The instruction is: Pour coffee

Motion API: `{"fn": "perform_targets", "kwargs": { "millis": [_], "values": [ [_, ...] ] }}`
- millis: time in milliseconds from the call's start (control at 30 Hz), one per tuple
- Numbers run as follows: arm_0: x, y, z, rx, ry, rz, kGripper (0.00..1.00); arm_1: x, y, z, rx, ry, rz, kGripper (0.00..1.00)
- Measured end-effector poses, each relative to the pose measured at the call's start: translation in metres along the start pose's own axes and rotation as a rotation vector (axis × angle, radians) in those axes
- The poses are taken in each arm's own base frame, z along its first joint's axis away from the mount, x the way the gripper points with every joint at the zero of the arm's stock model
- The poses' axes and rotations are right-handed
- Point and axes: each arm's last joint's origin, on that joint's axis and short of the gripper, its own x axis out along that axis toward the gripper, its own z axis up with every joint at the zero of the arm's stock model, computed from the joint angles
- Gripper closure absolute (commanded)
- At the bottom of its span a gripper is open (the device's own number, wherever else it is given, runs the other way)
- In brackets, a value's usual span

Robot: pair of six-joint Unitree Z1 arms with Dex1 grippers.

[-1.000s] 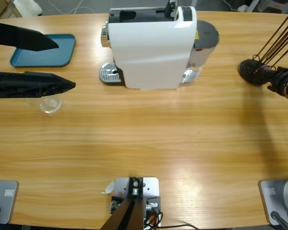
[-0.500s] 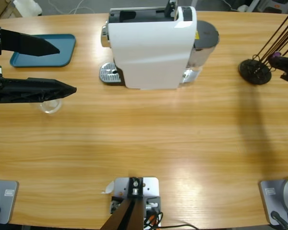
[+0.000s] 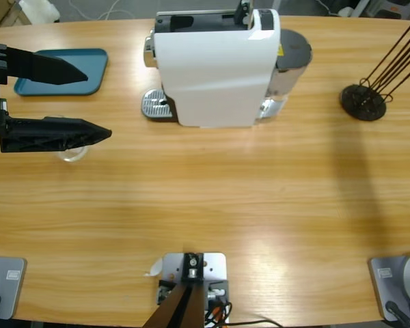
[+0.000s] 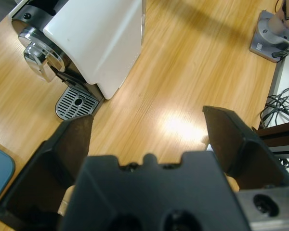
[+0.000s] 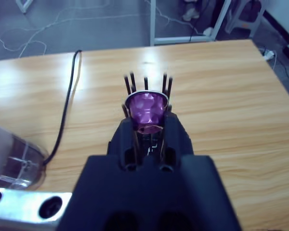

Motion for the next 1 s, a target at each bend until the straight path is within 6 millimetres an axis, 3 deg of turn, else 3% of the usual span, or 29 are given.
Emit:
{"fn": "perform_targets", "kwargs": {
  "millis": [167,300,600,800,1000],
  "values": [
    [0.002,-0.002,0.001,0.003,-0.001,-0.007,0.018,-0.021,-0.004,0.001,-0.010,-0.009,0.006,1.000],
    [0.004,-0.003,-0.002,0.001,0.008,-0.013,0.018,-0.035,0.009,0.020,-0.080,-0.038,0.154,1.000],
    [0.004,-0.003,-0.005,-0.003,0.016,-0.011,0.018,-0.051,0.078,0.039,-0.408,0.024,0.855,1.000],
    [-0.007,-0.003,-0.011,-0.002,-0.002,0.031,0.018,-0.059,0.123,0.076,-0.647,0.022,1.052,1.000],
    [-0.025,-0.003,-0.021,-0.016,-0.039,0.067,0.018,-0.052,0.183,0.121,-0.825,-0.017,1.160,1.000]
  ]
}}
